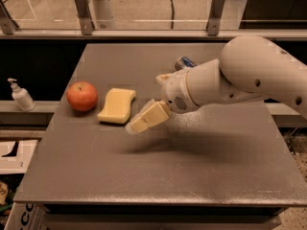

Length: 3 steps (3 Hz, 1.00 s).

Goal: Move sponge near apple

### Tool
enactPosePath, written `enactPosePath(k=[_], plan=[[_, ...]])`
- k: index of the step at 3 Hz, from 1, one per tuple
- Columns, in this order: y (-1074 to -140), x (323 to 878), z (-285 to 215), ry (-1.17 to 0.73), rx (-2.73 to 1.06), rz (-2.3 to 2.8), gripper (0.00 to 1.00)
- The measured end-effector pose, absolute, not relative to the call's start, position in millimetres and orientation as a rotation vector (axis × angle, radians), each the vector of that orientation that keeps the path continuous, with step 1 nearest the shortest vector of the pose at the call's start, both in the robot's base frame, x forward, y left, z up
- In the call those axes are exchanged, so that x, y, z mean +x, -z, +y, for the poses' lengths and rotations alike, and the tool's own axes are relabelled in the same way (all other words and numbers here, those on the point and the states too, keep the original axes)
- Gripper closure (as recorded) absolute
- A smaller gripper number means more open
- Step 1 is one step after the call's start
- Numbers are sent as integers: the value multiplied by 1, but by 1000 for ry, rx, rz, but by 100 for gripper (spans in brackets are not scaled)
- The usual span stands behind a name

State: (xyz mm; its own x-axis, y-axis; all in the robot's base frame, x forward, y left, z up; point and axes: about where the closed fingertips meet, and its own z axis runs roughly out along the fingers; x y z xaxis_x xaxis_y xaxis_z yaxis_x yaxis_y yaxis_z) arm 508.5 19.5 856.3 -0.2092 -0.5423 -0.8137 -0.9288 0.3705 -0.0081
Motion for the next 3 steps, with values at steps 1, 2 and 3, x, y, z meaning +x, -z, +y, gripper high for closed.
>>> enactPosePath(k=[1,2,3], plan=[[-868,497,5,-691,-1241,1850,0],[-881,470,-30,-735,-1196,1819,0],[-881,470,-30,-735,-1196,1819,0]])
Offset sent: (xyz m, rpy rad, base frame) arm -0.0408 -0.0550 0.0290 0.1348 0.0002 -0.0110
